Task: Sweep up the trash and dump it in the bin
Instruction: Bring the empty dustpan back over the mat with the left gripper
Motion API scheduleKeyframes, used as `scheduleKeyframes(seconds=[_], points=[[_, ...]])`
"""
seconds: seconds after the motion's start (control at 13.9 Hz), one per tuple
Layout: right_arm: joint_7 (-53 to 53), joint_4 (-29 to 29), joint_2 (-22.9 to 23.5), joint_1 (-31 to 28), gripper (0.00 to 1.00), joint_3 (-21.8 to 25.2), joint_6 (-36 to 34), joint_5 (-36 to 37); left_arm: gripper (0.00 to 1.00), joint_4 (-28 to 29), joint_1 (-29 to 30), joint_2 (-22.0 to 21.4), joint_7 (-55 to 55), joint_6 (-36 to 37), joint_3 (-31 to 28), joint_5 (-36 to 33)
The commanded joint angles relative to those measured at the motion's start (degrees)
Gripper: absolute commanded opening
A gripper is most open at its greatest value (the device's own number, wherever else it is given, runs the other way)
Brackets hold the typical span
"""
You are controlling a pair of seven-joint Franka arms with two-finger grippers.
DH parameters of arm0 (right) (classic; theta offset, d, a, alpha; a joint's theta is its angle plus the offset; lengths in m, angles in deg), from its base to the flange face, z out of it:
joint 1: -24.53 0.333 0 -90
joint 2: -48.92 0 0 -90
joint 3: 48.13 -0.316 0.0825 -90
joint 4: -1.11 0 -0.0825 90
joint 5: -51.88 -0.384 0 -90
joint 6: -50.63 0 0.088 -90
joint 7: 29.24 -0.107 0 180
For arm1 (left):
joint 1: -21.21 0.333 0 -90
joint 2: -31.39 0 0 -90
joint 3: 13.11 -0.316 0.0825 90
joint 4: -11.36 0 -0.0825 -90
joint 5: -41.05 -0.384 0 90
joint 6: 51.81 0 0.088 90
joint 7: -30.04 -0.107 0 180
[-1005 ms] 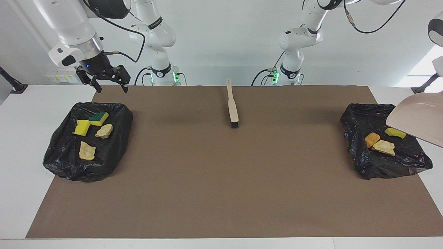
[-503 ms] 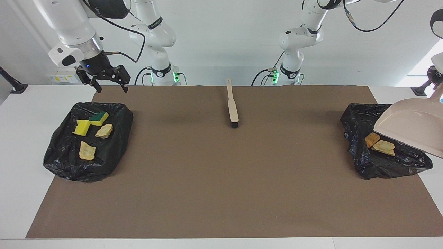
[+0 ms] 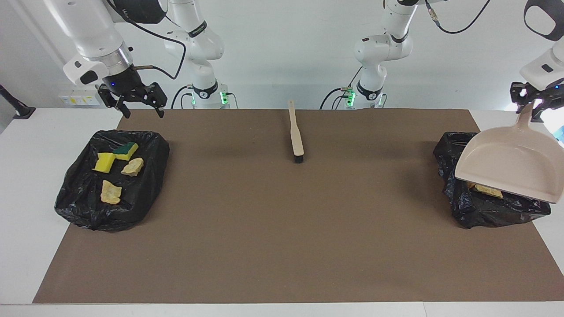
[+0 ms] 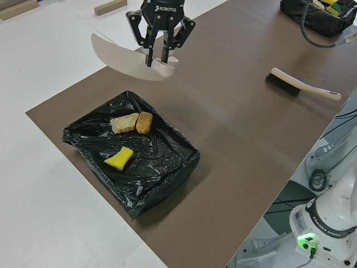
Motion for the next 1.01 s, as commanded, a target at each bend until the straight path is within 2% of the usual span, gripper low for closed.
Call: scheduleKeyframes(seconds=[0.0, 0.29, 0.5, 0.79, 0.93], points=[[-1.06, 0.56, 0.11, -0.20, 1.00, -0.24, -0.45, -0.40, 0.00, 1.78, -3.54, -1.50, 8.60, 1.11, -0.60, 4.13], [-1.07, 0.56, 0.20, -0.28, 1.00, -0.07, -0.19, 0.21, 0.00, 4.42, -8.98, -2.47, 18.10, 0.24, -0.60, 11.08], [-0.45, 0.03, 0.11, -0.37, 1.00, -0.15, 1.31, 0.92, 0.00, 7.23, -15.57, -2.29, 34.43, -3.88, -0.60, 14.59], [-0.45, -0.50, 0.11, -0.37, 1.00, -0.24, 4.30, 0.75, 0.00, 8.39, -22.17, -1.42, 39.56, -8.11, -0.60, 16.89], [-0.45, -0.50, 0.11, -0.37, 1.00, -0.24, 4.38, 0.57, 0.00, 8.99, -25.16, -0.80, 46.57, -11.87, -0.60, 19.43]])
